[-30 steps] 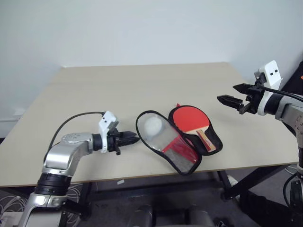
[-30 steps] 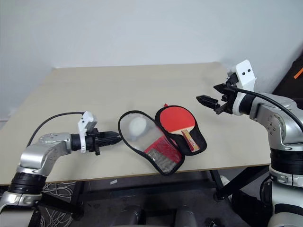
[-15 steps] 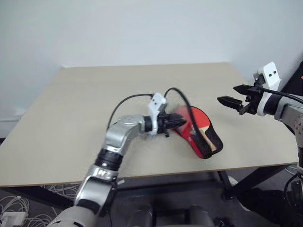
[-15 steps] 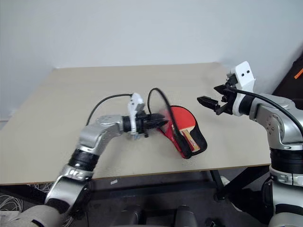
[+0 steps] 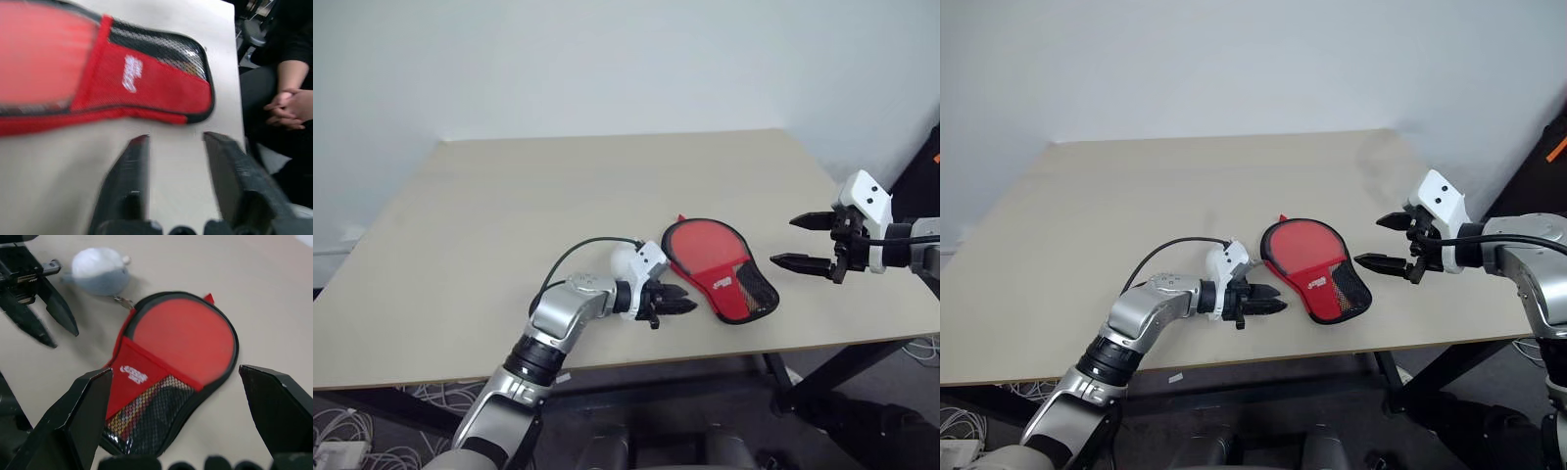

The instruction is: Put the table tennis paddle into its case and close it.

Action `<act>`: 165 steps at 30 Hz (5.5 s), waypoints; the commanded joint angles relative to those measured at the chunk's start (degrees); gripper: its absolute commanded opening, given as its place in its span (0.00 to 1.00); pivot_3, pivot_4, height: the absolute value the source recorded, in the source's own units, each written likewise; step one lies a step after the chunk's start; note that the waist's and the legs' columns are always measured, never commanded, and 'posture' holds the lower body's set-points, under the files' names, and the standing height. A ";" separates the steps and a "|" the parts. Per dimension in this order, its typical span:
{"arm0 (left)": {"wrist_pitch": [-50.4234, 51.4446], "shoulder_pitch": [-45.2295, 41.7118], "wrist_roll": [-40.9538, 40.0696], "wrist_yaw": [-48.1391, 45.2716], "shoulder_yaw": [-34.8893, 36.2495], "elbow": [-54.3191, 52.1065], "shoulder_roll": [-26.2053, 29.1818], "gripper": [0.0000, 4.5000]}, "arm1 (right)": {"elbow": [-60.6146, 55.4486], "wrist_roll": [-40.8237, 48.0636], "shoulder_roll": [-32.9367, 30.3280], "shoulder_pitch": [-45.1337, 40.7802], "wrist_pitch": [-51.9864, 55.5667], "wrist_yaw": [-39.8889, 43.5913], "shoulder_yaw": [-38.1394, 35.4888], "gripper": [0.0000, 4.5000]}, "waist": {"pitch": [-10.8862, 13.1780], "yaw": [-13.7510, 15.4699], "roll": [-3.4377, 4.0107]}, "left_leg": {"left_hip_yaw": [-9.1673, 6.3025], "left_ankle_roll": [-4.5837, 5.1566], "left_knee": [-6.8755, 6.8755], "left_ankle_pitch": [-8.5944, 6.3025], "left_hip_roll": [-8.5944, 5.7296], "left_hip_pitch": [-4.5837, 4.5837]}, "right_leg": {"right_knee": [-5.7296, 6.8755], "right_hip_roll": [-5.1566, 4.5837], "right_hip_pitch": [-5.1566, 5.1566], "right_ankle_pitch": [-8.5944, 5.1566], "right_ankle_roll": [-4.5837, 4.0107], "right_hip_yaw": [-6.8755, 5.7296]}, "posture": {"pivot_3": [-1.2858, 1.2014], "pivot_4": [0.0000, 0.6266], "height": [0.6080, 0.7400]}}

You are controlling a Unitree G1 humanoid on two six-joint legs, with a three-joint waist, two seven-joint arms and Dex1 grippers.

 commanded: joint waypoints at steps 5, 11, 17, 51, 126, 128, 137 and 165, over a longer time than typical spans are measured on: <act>4.81 0.68 -3.23 3.09 2.17 -0.07 -3.81 1.00 | -1.04 -0.12 2.15 -1.03 -0.22 -1.73 -0.47 1.00 | 0.00 0.20 -0.01 | 0.01 0.01 0.01 -0.01 -0.01 0.00 | 0.00 -0.01 0.00 0.01 0.00 0.02 | 0.52 0.00 0.68; 7.38 -0.43 -4.40 6.70 4.65 4.27 -9.29 1.00 | -1.75 0.09 3.34 -0.82 0.63 -3.30 -0.43 1.00 | 0.00 0.29 -0.01 | 0.02 0.01 0.02 -0.01 -0.01 0.01 | 0.00 0.00 0.00 0.01 0.00 0.03 | 0.52 0.00 0.68; 10.52 -2.84 -5.07 10.72 7.46 9.74 -14.00 1.00 | -2.82 0.57 4.03 -0.37 1.70 -4.40 -0.83 1.00 | -0.01 0.74 -0.02 | 0.02 0.02 0.06 -0.01 -0.02 0.01 | 0.00 0.00 0.03 0.01 0.01 0.03 | 0.52 0.00 0.68; 18.85 -17.21 -17.61 41.22 30.38 38.27 -32.18 1.00 | -4.66 0.68 7.82 -0.65 3.75 -7.84 0.00 1.00 | -0.53 1.20 -0.67 | -0.11 -0.02 0.20 -0.10 -0.02 0.33 | -0.06 -0.02 0.51 0.03 0.11 -0.11 | 0.52 0.00 0.68; 21.32 11.92 -93.43 86.59 6.75 -13.13 6.22 0.27 | -6.63 1.58 9.49 -1.86 5.18 -9.12 2.41 1.00 | -0.47 1.86 -0.64 | 0.09 -0.14 0.10 -0.17 -0.09 -0.04 | -0.10 -0.08 -0.04 0.02 -0.25 0.16 | 0.52 0.00 0.68; 21.16 11.54 -93.43 85.37 7.12 -13.57 6.86 0.42 | -6.25 1.47 9.66 -2.12 4.90 -9.00 2.66 1.00 | -0.47 1.84 -0.64 | 0.09 -0.14 0.10 -0.17 -0.09 -0.04 | -0.10 -0.08 -0.04 -0.05 -0.15 0.17 | 0.52 0.00 0.68; 24.91 8.94 -93.43 73.01 7.16 -19.45 19.82 0.72 | -4.20 0.77 10.28 -3.95 3.57 -8.16 3.82 1.00 | -0.42 1.74 -0.55 | 0.15 -0.17 0.05 -0.19 -0.03 -0.03 | -0.10 -0.04 -0.12 -0.06 -0.14 0.17 | 0.52 0.00 0.68; -8.14 7.41 -13.17 18.40 -10.21 -14.83 7.79 0.00 | 45.37 -15.27 43.74 -36.23 -11.11 -11.23 17.25 1.00 | -0.32 0.10 -0.36 | 0.17 -0.09 -0.16 -0.14 0.02 0.04 | -0.08 0.13 -0.17 0.21 -0.25 0.25 | 0.52 0.00 0.68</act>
